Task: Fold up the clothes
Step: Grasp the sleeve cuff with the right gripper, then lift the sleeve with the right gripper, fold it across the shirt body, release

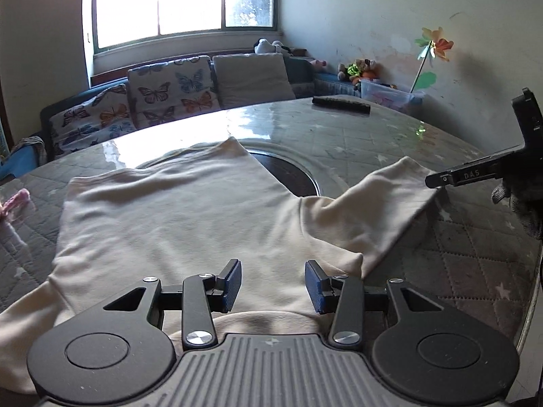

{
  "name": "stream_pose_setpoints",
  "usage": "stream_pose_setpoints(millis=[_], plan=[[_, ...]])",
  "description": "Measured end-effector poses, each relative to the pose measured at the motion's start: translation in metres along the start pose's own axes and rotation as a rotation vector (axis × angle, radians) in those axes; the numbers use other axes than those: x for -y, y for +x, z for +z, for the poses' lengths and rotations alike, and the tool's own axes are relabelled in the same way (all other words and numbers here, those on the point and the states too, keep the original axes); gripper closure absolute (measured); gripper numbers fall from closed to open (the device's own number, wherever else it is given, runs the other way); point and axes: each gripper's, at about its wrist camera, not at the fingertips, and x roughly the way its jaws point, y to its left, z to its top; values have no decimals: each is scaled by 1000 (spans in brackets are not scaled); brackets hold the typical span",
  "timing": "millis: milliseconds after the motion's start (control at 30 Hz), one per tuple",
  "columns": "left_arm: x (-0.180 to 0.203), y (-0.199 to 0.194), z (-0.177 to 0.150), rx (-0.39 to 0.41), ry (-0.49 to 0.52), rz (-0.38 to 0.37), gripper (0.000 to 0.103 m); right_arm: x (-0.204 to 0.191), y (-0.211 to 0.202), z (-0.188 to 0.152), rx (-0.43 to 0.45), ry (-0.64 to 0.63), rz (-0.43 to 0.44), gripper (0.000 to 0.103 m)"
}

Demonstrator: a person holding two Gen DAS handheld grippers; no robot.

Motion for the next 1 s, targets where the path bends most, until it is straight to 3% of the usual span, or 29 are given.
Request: stream_pose_setpoints(millis=[67, 100, 233, 367, 733, 1000], plan=[[2, 4, -1, -13, 7, -4, 58, 0, -1, -1, 3, -6, 9, 93], [3, 6, -2, -19, 10, -7, 58, -1, -3, 0, 8, -12, 9, 95], [9, 9, -5, -39, 25, -43, 59, -1, -14, 14, 87, -52, -61, 95], [17, 11, -10, -39, 46, -62, 60, 10, -7, 20, 77, -26, -86, 95], [14, 3, 8, 11, 27, -85, 60, 14, -6, 18, 68, 18, -61, 95], [30, 27, 3, -20, 55, -122, 61, -8, -48, 61, 155, -19, 33, 95]])
